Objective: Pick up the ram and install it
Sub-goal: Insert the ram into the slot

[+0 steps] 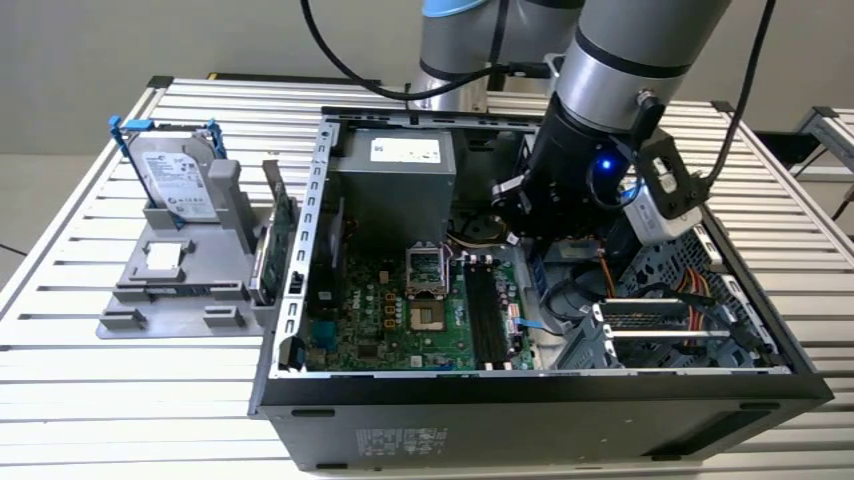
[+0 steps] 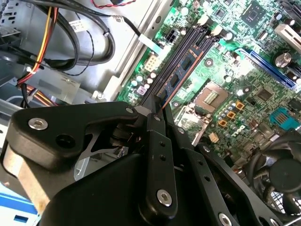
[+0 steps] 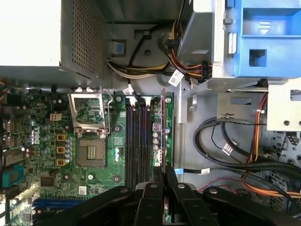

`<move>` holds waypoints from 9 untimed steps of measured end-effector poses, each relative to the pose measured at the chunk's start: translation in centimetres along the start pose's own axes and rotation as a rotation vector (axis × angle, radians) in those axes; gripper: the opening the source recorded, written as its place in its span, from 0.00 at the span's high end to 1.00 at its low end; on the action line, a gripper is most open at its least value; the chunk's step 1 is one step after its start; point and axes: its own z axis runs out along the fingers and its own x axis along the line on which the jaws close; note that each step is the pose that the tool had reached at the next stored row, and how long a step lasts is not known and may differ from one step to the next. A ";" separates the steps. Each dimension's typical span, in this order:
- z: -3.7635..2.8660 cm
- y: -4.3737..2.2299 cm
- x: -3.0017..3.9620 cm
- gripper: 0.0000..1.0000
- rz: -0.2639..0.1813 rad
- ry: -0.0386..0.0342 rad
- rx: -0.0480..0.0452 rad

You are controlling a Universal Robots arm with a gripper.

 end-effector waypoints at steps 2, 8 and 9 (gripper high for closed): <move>0.18 -0.04 0.03 1.00 0.000 0.0000 0.0001; 0.83 -0.13 0.07 1.00 0.000 0.0000 0.0000; 0.90 -0.15 0.08 1.00 0.000 0.0000 -0.0001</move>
